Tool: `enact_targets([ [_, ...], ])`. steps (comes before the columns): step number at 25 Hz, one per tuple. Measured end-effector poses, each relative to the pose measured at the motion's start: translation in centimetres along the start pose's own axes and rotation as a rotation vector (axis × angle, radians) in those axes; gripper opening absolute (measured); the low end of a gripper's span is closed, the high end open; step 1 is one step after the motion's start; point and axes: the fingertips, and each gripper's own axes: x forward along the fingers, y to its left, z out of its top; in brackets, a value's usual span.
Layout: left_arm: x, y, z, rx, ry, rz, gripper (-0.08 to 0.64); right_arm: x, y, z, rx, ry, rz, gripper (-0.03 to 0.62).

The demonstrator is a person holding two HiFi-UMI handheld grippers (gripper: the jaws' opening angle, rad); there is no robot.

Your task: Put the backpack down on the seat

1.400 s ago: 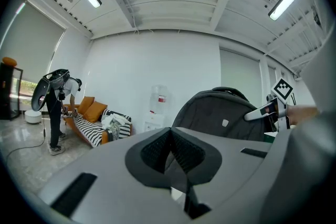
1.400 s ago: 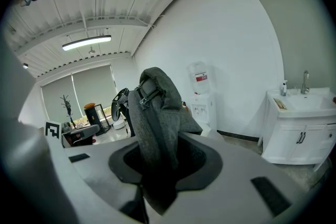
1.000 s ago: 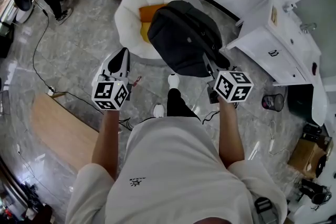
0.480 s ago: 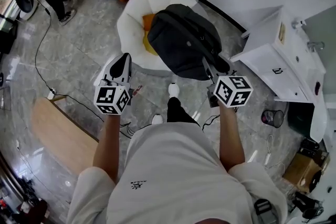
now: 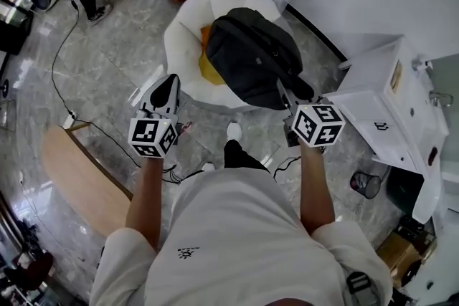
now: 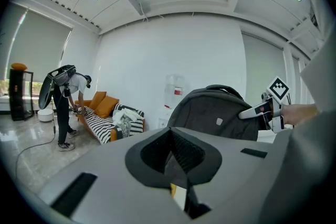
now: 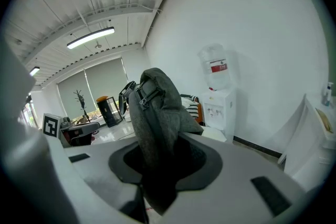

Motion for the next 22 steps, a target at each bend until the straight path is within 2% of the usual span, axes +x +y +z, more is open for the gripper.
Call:
enact_targets([
  [5,3.8,-0.3,1.2,0.004,-0.004,0.032,0.014,3.3,-3.0,1.8,-0.005,0.015,0.057,0.127],
  [10,6.1,-0.5,0.9,-0.012,0.015,0.071,0.014,5.9,-5.2,2.5,-0.031,0.039,0.094,0.127],
  [22,7.7,-0.5,-1.2,-0.017,0.091,0.101,0.014,10.2,-8.1,0.5,-0.086,0.126,0.150,0.127],
])
